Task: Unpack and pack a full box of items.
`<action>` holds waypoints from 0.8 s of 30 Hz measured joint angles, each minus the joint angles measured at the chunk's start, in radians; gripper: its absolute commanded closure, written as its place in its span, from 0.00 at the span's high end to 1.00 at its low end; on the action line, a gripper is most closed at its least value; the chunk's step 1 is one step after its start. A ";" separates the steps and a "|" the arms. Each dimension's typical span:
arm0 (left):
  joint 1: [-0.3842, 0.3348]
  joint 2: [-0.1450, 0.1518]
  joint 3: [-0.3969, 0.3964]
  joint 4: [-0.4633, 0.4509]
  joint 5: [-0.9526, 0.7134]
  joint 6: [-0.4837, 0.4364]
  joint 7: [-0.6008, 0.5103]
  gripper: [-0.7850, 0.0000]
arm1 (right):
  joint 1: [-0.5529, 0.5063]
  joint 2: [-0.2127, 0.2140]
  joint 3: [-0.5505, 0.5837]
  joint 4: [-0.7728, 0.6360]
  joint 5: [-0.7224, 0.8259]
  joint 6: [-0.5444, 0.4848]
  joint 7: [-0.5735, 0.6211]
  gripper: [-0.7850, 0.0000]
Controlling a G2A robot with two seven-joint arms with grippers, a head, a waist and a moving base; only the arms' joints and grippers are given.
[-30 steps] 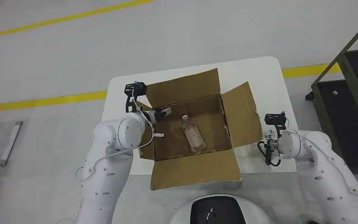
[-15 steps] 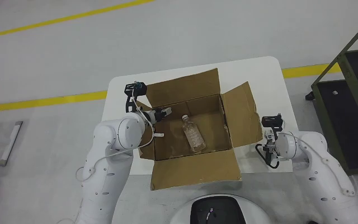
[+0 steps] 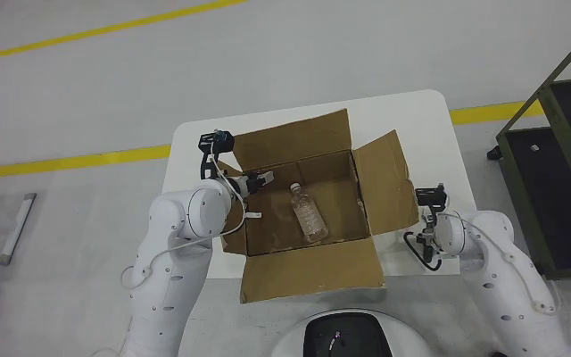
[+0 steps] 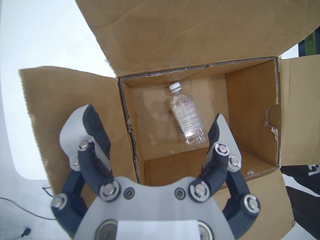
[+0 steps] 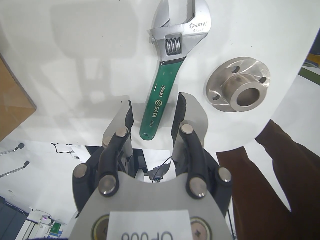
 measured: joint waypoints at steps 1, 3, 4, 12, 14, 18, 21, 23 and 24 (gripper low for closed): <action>0.000 0.000 0.000 0.000 0.000 0.000 0.000 1.00 | -0.002 -0.003 0.005 -0.004 -0.002 -0.002 0.002 0.48; 0.000 0.000 0.000 0.000 0.000 0.000 0.000 1.00 | -0.006 -0.009 0.017 -0.015 -0.009 -0.006 0.006 0.49; 0.000 0.000 0.000 0.000 0.000 0.000 0.000 1.00 | -0.007 -0.011 0.022 -0.018 -0.013 -0.009 0.008 0.49; 0.000 0.000 0.000 0.000 0.000 0.000 0.000 1.00 | -0.006 -0.035 0.031 0.002 -0.044 -0.014 0.014 0.48; 0.000 0.000 0.000 0.000 0.000 0.000 0.000 1.00 | -0.004 -0.040 0.030 0.007 -0.049 -0.014 0.014 0.47; 0.000 0.000 0.000 0.000 0.000 0.000 0.000 1.00 | -0.001 -0.048 0.030 0.016 -0.059 -0.014 0.014 0.47; 0.000 0.000 0.000 0.000 0.000 0.000 0.000 1.00 | 0.002 -0.053 0.030 0.026 -0.067 -0.014 0.014 0.46; 0.000 0.000 0.000 0.000 0.000 0.000 0.000 1.00 | 0.003 -0.056 0.031 0.029 -0.071 -0.014 0.014 0.44; 0.000 0.000 0.000 0.000 0.000 0.000 0.000 1.00 | 0.003 -0.058 0.032 0.029 -0.074 -0.014 0.014 0.41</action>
